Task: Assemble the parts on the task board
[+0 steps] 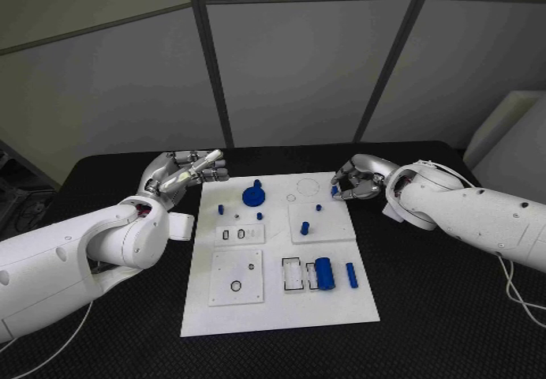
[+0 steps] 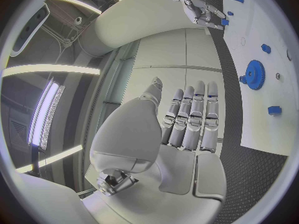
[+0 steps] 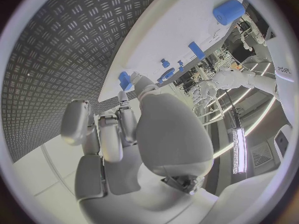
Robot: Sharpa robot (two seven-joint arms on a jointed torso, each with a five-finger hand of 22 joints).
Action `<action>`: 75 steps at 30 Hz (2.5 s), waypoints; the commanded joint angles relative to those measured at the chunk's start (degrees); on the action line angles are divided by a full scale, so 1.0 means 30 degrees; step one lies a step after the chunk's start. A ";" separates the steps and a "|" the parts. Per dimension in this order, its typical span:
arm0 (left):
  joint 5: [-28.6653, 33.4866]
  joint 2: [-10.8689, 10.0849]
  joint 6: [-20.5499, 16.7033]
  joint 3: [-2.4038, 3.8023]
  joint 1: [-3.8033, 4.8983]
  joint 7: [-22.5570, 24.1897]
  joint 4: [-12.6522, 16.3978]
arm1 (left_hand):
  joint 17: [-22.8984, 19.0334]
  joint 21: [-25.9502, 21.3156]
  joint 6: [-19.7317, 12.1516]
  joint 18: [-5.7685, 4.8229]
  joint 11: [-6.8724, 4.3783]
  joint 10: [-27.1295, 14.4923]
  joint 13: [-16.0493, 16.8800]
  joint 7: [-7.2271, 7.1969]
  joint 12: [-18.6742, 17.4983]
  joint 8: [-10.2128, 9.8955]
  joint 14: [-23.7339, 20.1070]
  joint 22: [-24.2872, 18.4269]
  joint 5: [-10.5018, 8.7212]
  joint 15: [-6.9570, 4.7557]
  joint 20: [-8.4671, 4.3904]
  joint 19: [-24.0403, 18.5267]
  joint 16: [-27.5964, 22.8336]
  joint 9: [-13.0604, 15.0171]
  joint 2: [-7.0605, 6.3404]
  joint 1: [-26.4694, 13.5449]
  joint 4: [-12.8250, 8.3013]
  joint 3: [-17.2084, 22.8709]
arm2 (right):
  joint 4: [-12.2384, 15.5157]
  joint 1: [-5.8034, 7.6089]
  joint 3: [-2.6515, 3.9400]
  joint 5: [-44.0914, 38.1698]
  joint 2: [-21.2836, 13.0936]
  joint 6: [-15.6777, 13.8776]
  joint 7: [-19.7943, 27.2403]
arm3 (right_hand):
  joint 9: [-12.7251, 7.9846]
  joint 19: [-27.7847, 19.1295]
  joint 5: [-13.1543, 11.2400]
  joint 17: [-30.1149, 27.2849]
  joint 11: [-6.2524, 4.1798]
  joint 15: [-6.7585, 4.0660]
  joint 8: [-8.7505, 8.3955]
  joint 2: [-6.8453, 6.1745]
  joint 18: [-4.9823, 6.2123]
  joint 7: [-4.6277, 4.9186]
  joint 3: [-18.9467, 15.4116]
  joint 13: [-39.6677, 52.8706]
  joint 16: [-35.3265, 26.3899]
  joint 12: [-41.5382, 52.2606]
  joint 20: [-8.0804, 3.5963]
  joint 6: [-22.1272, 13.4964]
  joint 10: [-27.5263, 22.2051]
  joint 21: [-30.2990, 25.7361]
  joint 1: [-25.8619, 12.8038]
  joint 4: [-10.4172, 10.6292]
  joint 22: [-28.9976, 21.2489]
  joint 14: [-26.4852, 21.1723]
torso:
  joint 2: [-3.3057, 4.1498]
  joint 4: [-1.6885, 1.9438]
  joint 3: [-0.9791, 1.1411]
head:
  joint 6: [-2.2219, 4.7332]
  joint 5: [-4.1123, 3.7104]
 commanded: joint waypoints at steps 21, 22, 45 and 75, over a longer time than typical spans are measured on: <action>-0.0149 -0.0024 0.0169 0.0018 0.0021 0.0205 -0.0009 | 0.0021 0.0056 0.0144 -0.0017 -0.0028 0.0144 0.0005 -0.0045 -0.0079 -0.0133 0.0145 -0.0021 -0.0116 -0.0020 0.0087 -0.0058 -0.0106 0.0004 -0.0131 -0.0104 -0.0109 -0.0032 | -0.0379 -0.0191 0.0010 -0.0123 0.0215 -0.0031 0.0010 | 0.0122 0.0134 -0.0085 0.5023 -0.0182 -0.0075 0.0471 0.0576 -0.0091 -0.0167 0.0253 0.1082 0.0077 0.0278 -0.0093 0.1143 0.0312 0.0074 -0.0118 -0.0069 0.0120 0.1952 | 0.0013 -0.0026 0.0027 | -0.0051 0.0016; -0.0149 -0.0022 0.0169 0.0018 0.0021 0.0203 -0.0013 | 0.0022 0.0057 0.0146 -0.0017 -0.0027 0.0145 0.0005 -0.0043 -0.0083 -0.0136 0.0146 -0.0021 -0.0116 -0.0020 0.0087 -0.0058 -0.0110 0.0004 -0.0118 -0.0108 -0.0108 -0.0029 | -0.0389 -0.0191 0.0010 -0.0122 0.0227 -0.0090 0.0017 | 0.0135 0.0144 -0.0066 0.5023 -0.0213 -0.0098 0.0533 0.0616 -0.0094 -0.0206 0.0266 0.1117 0.0077 0.0305 -0.0109 0.1268 0.0343 0.0083 -0.0167 -0.0045 0.0136 0.1952 | 0.0013 -0.0032 0.0026 | -0.0056 0.0015; -0.0149 -0.0086 0.0174 0.0018 0.0021 0.0120 0.0026 | 0.0023 0.0059 0.0149 -0.0017 -0.0024 0.0146 0.0003 -0.0040 -0.0096 -0.0147 0.0150 -0.0024 -0.0115 -0.0019 0.0087 -0.0059 -0.0124 0.0003 -0.0083 -0.0114 -0.0112 -0.0017 | -0.0395 -0.0191 0.0011 0.0008 0.0375 -0.0484 -0.0336 | 0.0009 0.0152 -0.0268 0.5023 -0.0277 -0.0190 0.0454 0.0324 -0.0100 -0.0249 0.0143 0.0940 0.0077 0.0158 -0.0227 0.1146 0.0207 0.0080 -0.0402 -0.0102 0.0138 0.1952 | -0.0001 0.0000 0.0021 | -0.0120 -0.0046; -0.0149 -0.0095 0.0173 0.0018 0.0021 0.0016 0.0007 | 0.0024 0.0060 0.0147 -0.0018 -0.0023 0.0144 0.0002 -0.0037 -0.0105 -0.0155 0.0151 -0.0025 -0.0118 -0.0018 0.0087 -0.0060 -0.0133 0.0001 -0.0071 -0.0110 -0.0122 -0.0012 | -0.0402 -0.0192 0.0013 -0.0018 0.0505 -0.1184 -0.0490 | 0.0422 0.0225 -0.0461 0.5023 -0.0751 -0.0526 0.1568 0.1216 -0.0102 -0.0841 0.0566 0.1201 0.0077 0.0330 -0.0448 0.2632 0.0454 0.0115 -0.0299 -0.0206 0.0233 0.1952 | -0.0006 -0.0010 0.0038 | -0.0147 -0.0050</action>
